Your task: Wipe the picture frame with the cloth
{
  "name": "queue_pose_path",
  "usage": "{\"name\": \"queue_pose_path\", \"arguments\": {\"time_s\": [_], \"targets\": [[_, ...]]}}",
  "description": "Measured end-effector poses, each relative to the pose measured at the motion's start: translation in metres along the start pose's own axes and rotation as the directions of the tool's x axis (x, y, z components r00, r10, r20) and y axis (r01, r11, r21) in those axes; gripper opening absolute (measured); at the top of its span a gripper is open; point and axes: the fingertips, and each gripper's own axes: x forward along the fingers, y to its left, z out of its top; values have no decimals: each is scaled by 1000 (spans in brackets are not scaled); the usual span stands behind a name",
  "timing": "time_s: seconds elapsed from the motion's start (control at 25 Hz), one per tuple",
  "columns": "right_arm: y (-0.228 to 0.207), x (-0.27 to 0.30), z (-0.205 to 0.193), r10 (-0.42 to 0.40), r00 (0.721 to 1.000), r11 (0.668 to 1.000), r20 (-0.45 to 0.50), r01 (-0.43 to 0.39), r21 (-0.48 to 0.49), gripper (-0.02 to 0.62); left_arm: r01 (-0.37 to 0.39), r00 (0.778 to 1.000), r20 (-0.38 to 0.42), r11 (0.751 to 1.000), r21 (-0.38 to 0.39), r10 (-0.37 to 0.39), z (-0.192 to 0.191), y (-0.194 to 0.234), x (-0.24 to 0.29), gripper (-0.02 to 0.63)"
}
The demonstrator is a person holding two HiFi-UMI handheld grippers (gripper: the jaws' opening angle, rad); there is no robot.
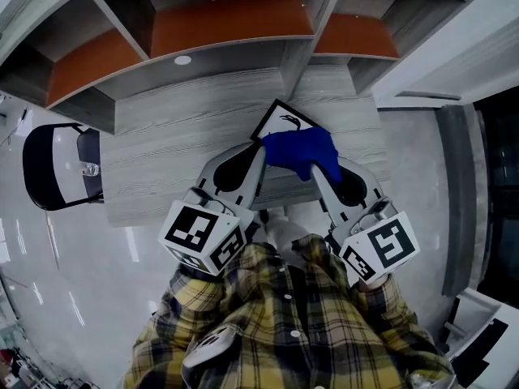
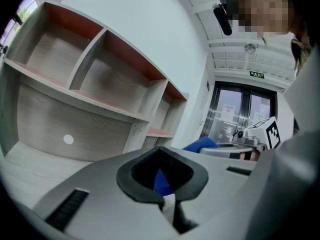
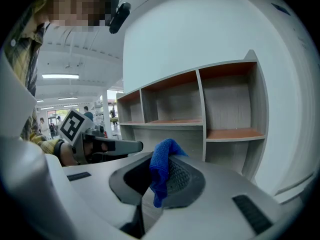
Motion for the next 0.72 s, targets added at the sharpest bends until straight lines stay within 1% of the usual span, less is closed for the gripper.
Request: {"name": "queue_pose_path", "arguments": {"time_s": [0.24,0.44,0.72], "targets": [[-15,2,8,24,999,1000,24,-23,-16,41,-17,1000,21,999,26,17,11,-4,14,5],[-27,2,15,27,999,999,46,-26,-21,41,-16,999,38,999,48,14,22,-10,25,5],[-35,5,16,43,998,999,47,-42,-21,41,-15,999,33,999,42,13,24,-15,33,5]]}}
